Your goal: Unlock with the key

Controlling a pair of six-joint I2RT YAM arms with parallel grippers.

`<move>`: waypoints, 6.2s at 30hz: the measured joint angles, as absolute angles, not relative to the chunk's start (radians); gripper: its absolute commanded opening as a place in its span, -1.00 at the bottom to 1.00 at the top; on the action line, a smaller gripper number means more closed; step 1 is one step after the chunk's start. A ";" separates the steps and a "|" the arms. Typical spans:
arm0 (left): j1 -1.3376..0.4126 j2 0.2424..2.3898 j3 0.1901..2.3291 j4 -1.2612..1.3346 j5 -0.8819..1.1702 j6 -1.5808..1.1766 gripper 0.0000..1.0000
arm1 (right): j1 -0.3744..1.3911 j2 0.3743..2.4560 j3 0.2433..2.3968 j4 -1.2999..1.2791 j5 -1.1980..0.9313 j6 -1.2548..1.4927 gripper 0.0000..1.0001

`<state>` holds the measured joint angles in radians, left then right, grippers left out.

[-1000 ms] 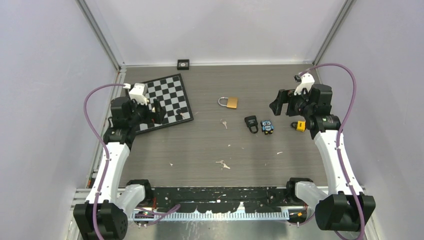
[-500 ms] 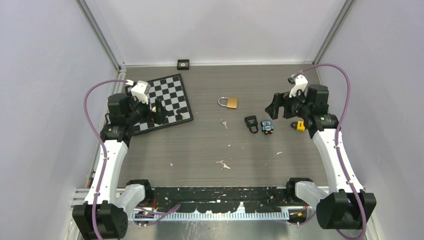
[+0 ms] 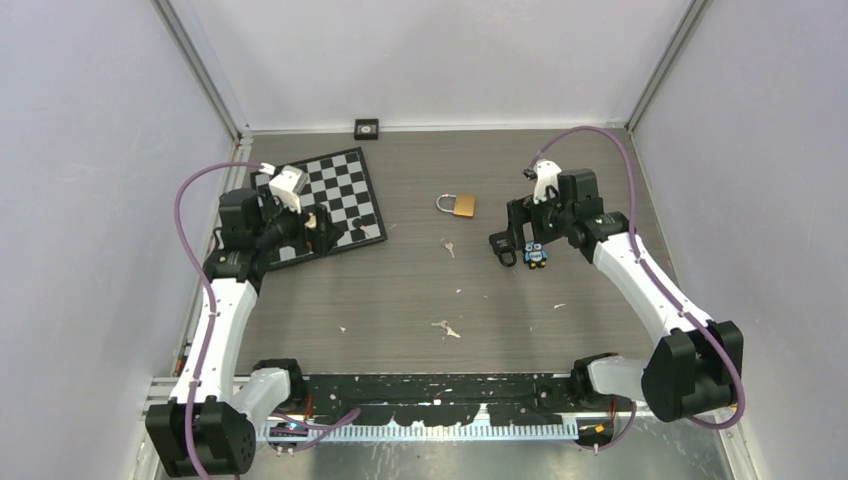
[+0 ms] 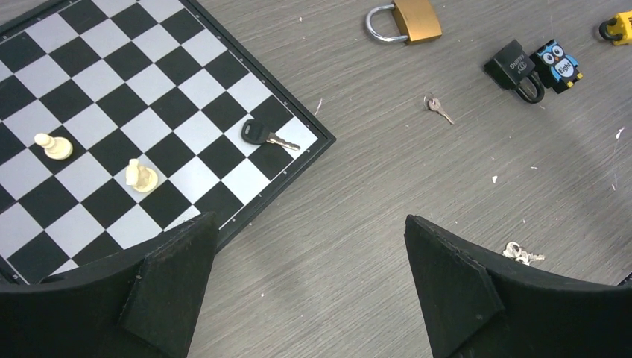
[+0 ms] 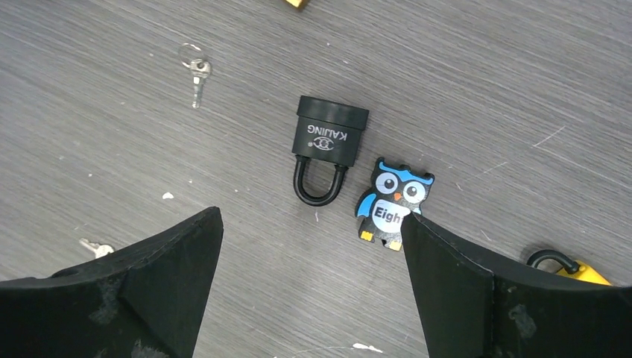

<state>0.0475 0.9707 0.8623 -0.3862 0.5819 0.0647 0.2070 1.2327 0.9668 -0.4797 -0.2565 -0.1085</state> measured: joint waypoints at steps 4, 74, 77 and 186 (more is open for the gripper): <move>0.048 0.980 0.856 -0.386 0.593 0.066 0.96 | 0.217 1.276 0.969 -0.480 -0.202 -0.124 0.83; 0.048 1.014 0.846 -0.385 0.667 0.079 0.94 | -0.004 1.639 1.112 -0.609 -0.076 -0.143 0.71; 0.048 1.014 0.846 -0.385 0.667 0.079 0.93 | 0.072 1.563 1.111 -0.587 -0.092 -0.144 0.72; -0.229 1.893 1.437 -0.638 0.160 -0.045 0.34 | 0.572 1.410 0.994 -0.652 -0.168 -0.360 0.79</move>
